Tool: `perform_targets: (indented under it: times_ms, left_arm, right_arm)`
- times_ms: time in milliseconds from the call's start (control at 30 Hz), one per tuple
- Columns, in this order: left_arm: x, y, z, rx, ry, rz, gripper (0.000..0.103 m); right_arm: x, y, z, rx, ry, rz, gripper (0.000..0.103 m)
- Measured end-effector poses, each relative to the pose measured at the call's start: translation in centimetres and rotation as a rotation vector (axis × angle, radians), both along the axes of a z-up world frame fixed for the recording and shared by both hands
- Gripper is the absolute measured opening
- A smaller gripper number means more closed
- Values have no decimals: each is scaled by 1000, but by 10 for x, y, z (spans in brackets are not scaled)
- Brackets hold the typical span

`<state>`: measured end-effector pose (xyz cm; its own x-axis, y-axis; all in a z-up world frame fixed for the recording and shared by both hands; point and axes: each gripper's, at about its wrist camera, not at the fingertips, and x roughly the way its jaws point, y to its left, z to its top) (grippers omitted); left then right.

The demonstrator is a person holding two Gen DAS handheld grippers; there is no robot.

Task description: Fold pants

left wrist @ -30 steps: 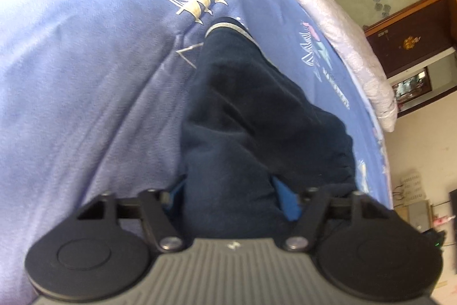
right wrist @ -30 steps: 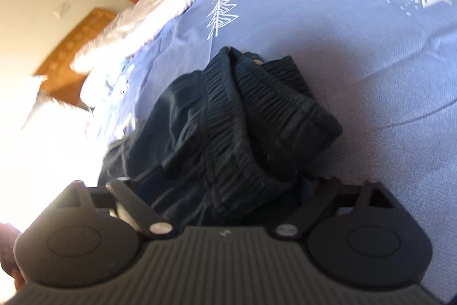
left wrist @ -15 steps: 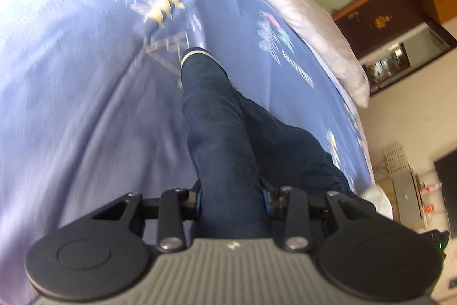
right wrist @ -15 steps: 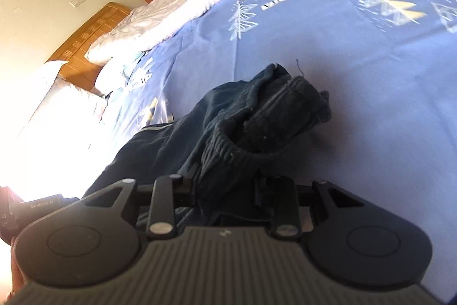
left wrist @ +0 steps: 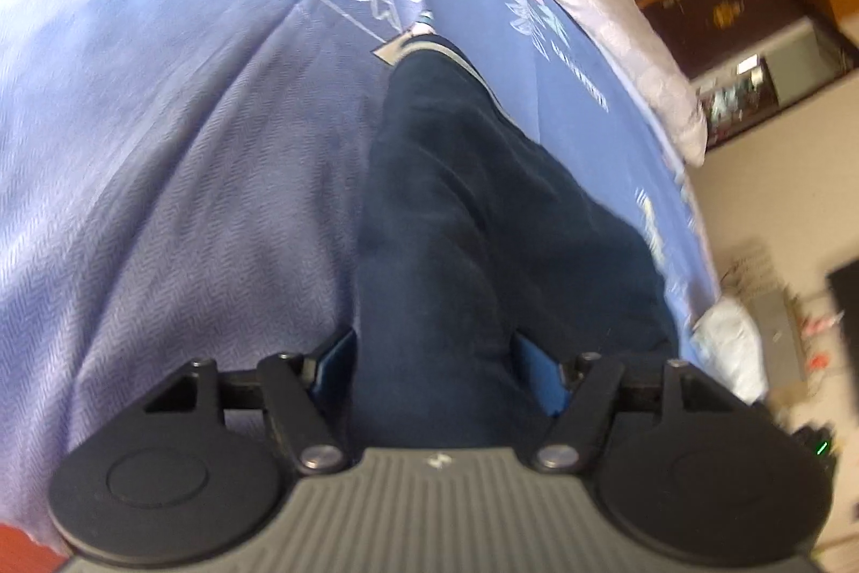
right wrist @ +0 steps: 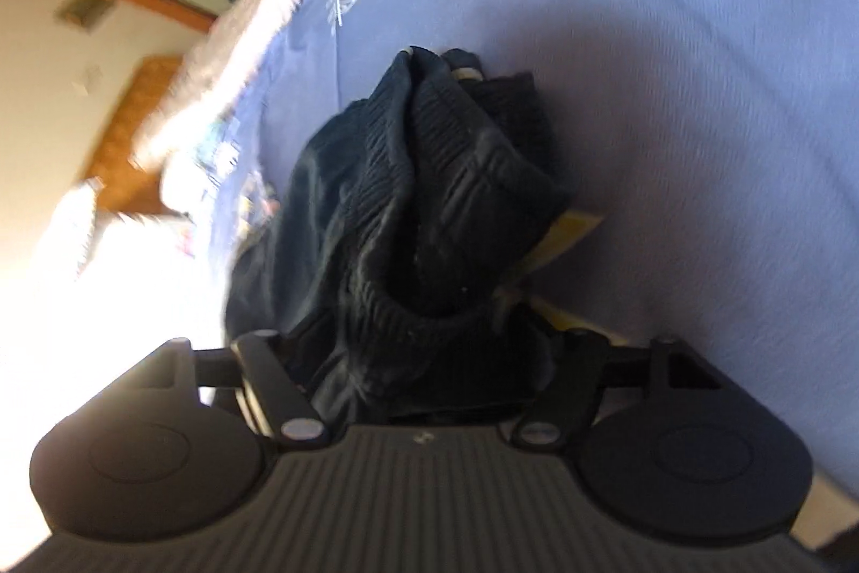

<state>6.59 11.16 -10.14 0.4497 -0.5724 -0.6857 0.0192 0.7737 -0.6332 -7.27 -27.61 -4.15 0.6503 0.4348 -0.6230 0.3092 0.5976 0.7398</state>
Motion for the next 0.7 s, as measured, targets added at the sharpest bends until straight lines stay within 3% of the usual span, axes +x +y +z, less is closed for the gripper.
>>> perform_targets:
  times_ms: [200, 333, 433, 500, 567, 700]
  left_arm:
    - [-4, -5, -2, 7, 1, -21, 66]
    - [-11, -20, 4, 111, -40, -37, 66]
    - [-15, -34, 9, 193, -64, -45, 66]
    - [-16, -36, 10, 212, -68, -42, 66]
    - [-16, -39, 10, 222, -71, -37, 66]
    - [-23, -46, 12, 278, -110, -43, 66]
  right_arm:
    - [5, 27, 2, -55, -32, 94, 85]
    - [7, 24, -5, -43, -75, 86, 84]
    - [9, 17, -7, -17, -42, 41, 70]
    - [13, 9, -11, 0, -24, 17, 54]
    - [9, -2, -15, 50, -9, -8, 48]
    - [6, 2, -12, 1, -25, 16, 45]
